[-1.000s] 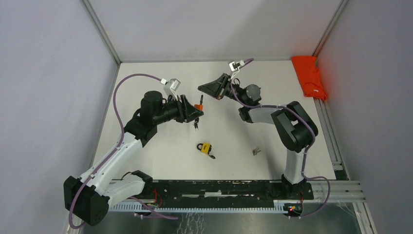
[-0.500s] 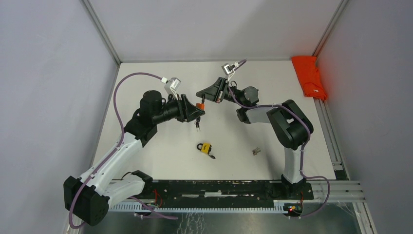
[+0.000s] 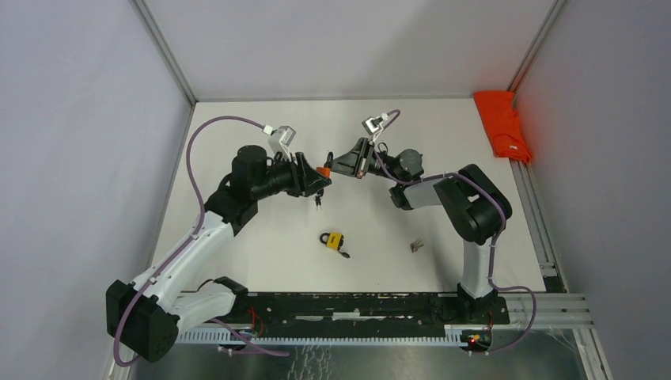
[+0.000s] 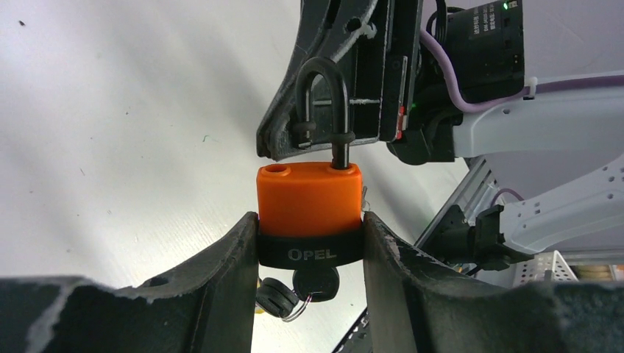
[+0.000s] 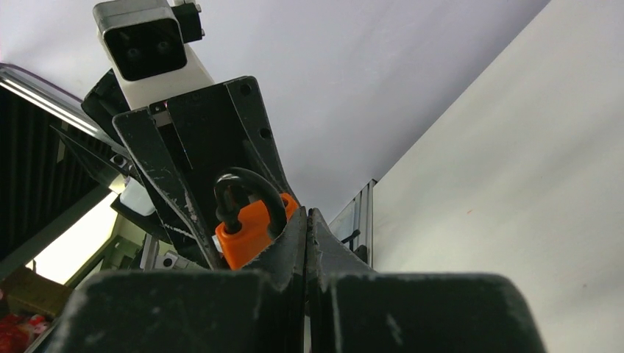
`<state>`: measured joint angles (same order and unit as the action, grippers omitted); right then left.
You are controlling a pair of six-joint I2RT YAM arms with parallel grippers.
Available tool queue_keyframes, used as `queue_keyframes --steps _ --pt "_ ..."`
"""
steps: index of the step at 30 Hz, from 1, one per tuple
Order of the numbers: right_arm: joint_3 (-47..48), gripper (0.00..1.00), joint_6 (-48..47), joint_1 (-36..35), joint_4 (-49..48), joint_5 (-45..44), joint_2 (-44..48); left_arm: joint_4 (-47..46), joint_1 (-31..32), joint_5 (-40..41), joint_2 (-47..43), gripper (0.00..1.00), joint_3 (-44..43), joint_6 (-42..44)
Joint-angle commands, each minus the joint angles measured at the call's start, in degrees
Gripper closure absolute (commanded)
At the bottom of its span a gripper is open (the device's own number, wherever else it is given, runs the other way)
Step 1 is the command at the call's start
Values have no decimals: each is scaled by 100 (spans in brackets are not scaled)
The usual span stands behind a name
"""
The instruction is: Unlock with the key
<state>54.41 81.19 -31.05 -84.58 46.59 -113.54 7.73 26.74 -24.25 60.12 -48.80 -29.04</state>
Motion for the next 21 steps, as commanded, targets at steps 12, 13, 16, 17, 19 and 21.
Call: queue_keyframes --steps 12,13,16,17,19,21 --pt "-357 100 -155 53 -2754 104 697 -179 8 344 250 98 -403 544" --pt "-365 100 -142 55 -2749 105 698 -161 7 408 288 98 -398 554" --pt "-408 100 -148 74 -2721 96 654 -166 6 604 434 98 -377 566" --pt "-422 100 -153 99 -2705 89 621 -173 6 670 521 98 -370 577" --pt "-427 100 -187 123 -2659 79 536 -213 7 808 683 98 -359 584" --pt "-357 100 -328 145 -2408 115 412 -323 5 832 885 98 -352 569"
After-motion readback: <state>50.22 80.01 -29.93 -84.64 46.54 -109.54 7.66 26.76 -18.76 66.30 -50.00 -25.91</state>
